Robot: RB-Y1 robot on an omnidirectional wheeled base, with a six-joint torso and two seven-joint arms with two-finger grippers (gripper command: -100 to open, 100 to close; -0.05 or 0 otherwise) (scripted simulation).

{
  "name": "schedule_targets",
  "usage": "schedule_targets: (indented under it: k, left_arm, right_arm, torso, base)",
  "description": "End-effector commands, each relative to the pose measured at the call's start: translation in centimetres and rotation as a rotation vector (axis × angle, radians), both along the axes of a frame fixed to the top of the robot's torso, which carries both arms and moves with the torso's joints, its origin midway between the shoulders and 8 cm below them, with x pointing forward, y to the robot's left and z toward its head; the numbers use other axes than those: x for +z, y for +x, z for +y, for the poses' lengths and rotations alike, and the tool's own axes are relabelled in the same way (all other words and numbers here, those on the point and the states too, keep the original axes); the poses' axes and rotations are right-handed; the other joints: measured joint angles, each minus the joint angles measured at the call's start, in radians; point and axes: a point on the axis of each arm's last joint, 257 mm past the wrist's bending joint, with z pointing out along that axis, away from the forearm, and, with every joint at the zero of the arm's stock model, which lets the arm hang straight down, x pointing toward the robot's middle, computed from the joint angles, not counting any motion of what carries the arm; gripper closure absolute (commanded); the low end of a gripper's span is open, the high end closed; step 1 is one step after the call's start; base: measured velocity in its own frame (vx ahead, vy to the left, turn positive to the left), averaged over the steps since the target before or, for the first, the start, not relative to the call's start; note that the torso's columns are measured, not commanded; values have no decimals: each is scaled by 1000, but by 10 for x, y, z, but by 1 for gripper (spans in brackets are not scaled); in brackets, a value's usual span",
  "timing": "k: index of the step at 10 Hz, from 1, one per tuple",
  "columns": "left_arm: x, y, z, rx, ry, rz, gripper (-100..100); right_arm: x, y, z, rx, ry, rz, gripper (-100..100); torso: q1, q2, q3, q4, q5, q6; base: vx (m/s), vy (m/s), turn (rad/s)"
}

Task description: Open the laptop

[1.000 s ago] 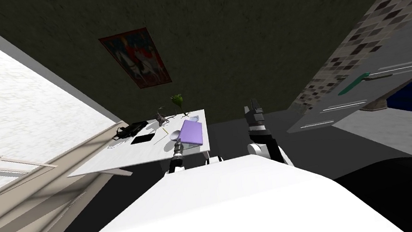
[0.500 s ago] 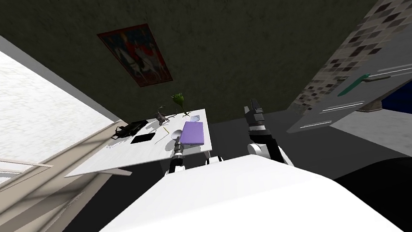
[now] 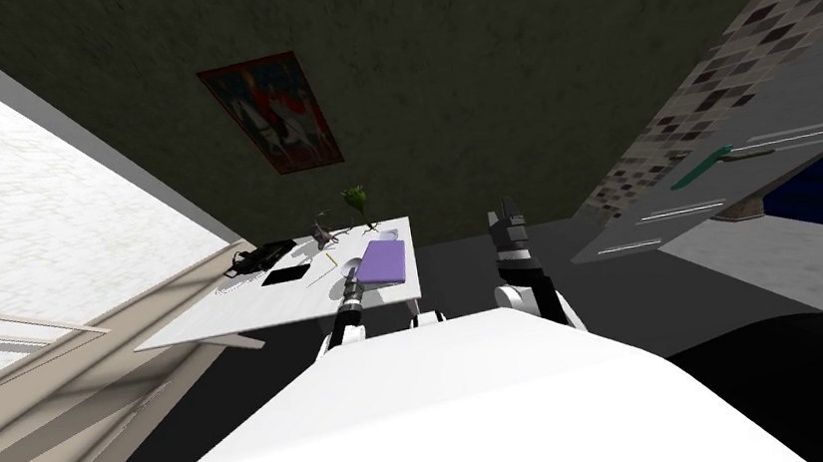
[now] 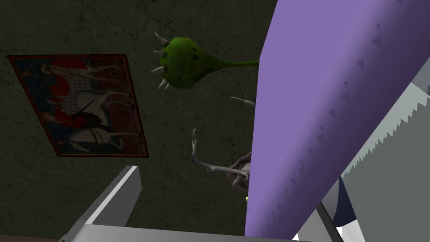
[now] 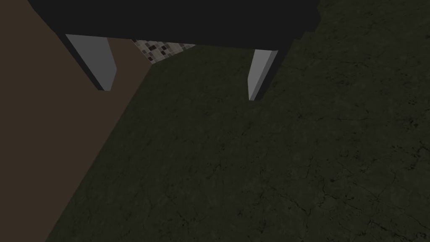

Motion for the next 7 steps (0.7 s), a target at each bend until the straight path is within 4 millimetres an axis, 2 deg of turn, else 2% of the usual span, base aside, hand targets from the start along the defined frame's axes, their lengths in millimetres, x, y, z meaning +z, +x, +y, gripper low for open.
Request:
schedule_targets:
  k: [1,2,7]
  left_arm:
    - [6,0,0,0,0,0,-100]
    - [5,0,0,0,-1,4,0]
    - [-1,-2,1,2,-2,19,0]
  right_arm:
    - [0,0,0,0,0,0,0]
    - [0,0,0,0,0,0,0]
    - [0,0,0,0,0,0,0]
  torso:
    - [-1,1,0,0,0,0]
    - [-1,0,0,0,0,0]
    - [-1,0,0,0,0,0]
  base:
    - [-7,-6,1]
    - [0,0,0]
    - [0,0,0]
